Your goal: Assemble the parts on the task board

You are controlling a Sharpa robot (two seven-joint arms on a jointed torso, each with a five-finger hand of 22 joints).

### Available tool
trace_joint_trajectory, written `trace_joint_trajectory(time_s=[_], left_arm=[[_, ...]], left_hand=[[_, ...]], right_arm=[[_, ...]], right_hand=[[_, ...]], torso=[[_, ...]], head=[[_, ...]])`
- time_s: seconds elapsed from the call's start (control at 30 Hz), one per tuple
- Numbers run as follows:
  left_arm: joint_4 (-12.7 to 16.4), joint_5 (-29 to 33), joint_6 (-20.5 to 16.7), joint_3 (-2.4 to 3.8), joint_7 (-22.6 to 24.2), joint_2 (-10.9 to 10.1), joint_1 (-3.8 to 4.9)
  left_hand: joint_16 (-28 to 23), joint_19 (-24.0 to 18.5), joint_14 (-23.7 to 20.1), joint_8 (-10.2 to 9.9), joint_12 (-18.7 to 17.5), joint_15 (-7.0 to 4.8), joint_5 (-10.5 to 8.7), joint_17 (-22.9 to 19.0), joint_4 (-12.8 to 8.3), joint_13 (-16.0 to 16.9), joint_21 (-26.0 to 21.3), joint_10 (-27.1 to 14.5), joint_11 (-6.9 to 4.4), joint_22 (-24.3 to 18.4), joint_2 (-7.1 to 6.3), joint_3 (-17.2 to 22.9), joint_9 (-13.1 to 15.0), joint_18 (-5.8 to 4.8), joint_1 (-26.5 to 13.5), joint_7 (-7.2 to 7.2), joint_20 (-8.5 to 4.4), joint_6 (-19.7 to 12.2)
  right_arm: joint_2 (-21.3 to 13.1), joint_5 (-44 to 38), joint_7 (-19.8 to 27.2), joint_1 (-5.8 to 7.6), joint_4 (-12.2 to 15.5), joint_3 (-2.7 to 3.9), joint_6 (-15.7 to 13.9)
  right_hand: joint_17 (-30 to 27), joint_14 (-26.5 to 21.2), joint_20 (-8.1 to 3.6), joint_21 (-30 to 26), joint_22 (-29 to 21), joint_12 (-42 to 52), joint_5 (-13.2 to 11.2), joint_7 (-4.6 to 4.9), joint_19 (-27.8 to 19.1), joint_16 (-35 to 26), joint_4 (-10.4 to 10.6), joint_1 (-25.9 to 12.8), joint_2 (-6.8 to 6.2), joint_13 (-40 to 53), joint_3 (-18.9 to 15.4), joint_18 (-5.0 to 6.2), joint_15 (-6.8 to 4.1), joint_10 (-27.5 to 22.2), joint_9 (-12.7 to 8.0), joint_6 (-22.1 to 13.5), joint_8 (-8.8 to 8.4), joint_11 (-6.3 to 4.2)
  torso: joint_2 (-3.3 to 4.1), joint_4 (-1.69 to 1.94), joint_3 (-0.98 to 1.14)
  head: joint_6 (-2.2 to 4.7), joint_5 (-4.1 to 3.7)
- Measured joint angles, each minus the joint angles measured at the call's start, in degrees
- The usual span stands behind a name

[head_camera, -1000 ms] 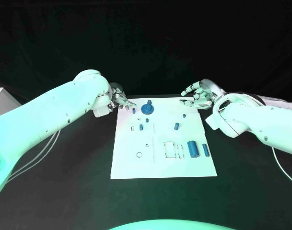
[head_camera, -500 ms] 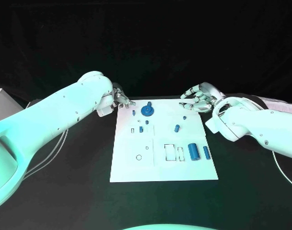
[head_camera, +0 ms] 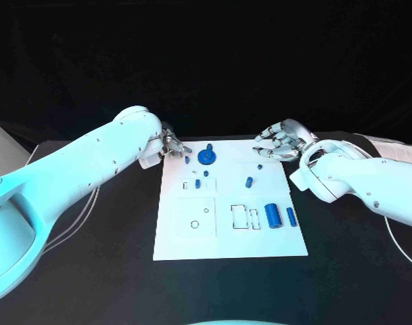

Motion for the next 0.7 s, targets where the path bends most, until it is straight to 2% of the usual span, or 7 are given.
trace_joint_trajectory(time_s=[0.27,0.6,0.7], left_arm=[[-0.3,0.9,0.1,-0.21,0.2,0.2,0.00],[-0.3,1.8,0.7,-0.33,0.2,0.2,0.01],[-0.3,2.1,1.0,-0.41,0.2,0.2,0.01]], left_hand=[[0.0,0.0,0.0,0.0,0.3,0.00,0.00,0.0,0.2,0.1,0.2,0.2,-0.21,0.2,0.00,0.2,-0.1,0.01,0.0,0.22,0.00,0.2],[0.3,0.4,0.0,0.3,0.7,0.00,0.00,0.0,0.0,0.5,0.5,0.6,-0.56,0.6,-0.46,1.6,-0.2,0.00,1.0,-0.39,0.00,1.7],[0.3,0.4,0.0,0.5,0.7,0.00,0.00,0.0,0.0,0.5,0.5,0.6,-0.62,0.6,-0.22,1.9,-0.2,0.00,1.3,-0.47,0.00,2.0]], right_arm=[[0.1,0.0,0.0,0.03,0.0,0.03,0.0],[0.2,0.0,0.0,0.03,-0.1,0.04,-0.1],[0.3,0.0,0.0,0.03,-0.1,0.04,-0.1]], right_hand=[[0.0,0.0,0.00,0.0,0.0,0.0,0.0,0.00,0.0,0.0,0.0,0.0,0.00,0.0,0.0,0.00,0.00,0.0,0.0,0.0,0.00,0.00],[0.0,0.0,0.00,0.0,0.0,0.0,0.0,0.00,0.0,0.0,0.0,0.0,0.00,0.0,0.0,0.00,0.00,0.0,0.0,0.0,0.00,0.00],[0.0,0.0,0.00,0.0,0.0,0.0,0.0,0.00,0.0,0.0,0.0,0.0,0.00,0.0,0.0,0.00,0.00,0.0,0.0,0.0,0.00,0.00]], torso=[[0.02,0.09,-0.04],[-0.03,0.05,-0.07],[-0.04,0.01,-0.07]], head=[[-0.30,0.13],[-0.53,0.41],[-0.57,0.42]])
